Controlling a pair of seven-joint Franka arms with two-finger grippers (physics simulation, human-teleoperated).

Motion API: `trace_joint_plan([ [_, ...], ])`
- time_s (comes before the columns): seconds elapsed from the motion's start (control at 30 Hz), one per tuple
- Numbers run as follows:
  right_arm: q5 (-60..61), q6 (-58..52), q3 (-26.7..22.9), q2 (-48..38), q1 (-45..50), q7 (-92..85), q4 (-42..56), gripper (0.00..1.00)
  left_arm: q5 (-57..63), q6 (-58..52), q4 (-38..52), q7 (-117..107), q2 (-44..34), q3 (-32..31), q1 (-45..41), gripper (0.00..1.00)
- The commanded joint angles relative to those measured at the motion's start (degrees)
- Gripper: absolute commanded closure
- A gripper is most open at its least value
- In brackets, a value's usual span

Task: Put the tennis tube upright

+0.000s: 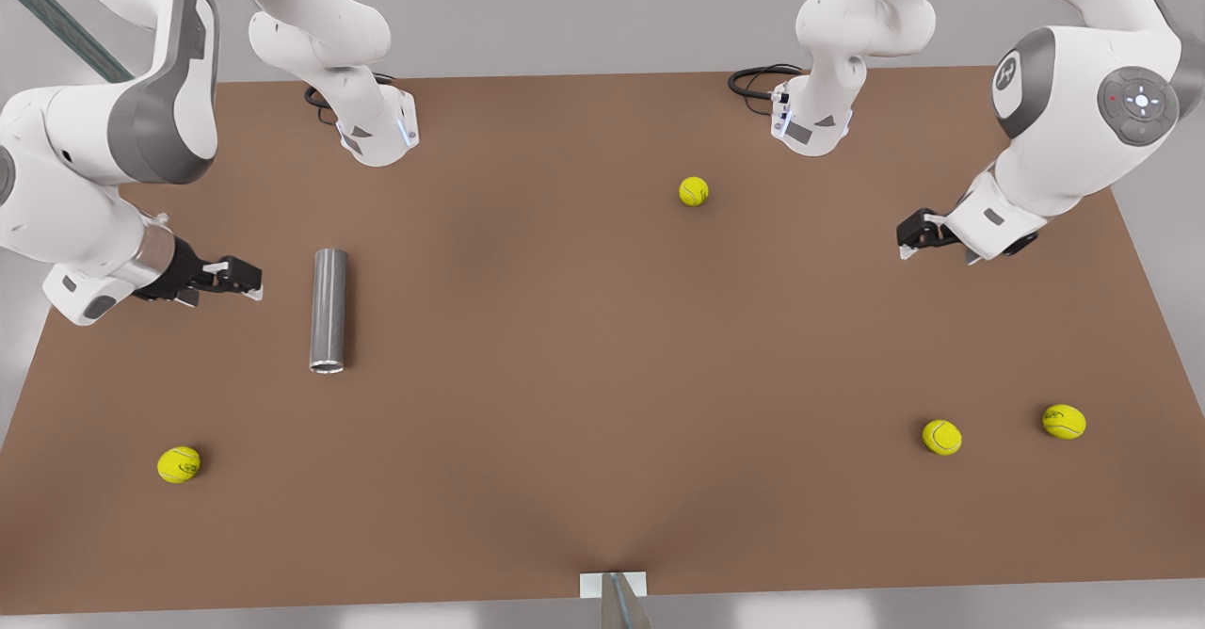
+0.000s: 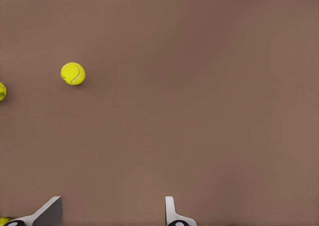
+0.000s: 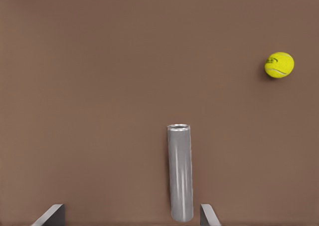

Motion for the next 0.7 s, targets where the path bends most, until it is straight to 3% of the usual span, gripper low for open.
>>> trace_joint_plan([
  [0.0, -0.1, 0.0, 0.0, 0.0, 0.1, 1.6, -0.3, 0.00, 0.2, 0.0, 0.0, -0.7, 0.1, -0.1, 1.3, 0.00],
  [0.07, 0.0, 3.1, 0.1, 0.0, 0.8, 0.9, -9.0, 0.00, 0.2, -0.2, 0.0, -0.7, 0.3, -0.2, 1.3, 0.00],
  [0.17, 0.0, 17.5, 0.1, -0.9, 0.4, 2.0, -33.4, 0.00, 0.2, -0.3, 0.0, -0.7, 0.5, -0.2, 1.3, 0.00],
  [0.27, 0.0, 31.3, 0.2, -0.8, 0.8, 10.8, -44.9, 0.00, 0.2, -0.2, 0.0, -0.7, 0.8, -0.2, 1.3, 0.00],
  [0.37, -0.6, 38.3, 0.1, -0.7, -1.9, 10.5, -47.2, 0.00, 0.2, -0.2, 0.0, -0.7, 0.8, -0.2, 1.3, 0.00],
  [0.67, -0.4, 39.3, 0.1, 5.1, -3.2, 9.8, -47.2, 0.00, 0.1, 0.0, -0.2, -0.7, 1.6, -0.2, 1.4, 0.00],
])
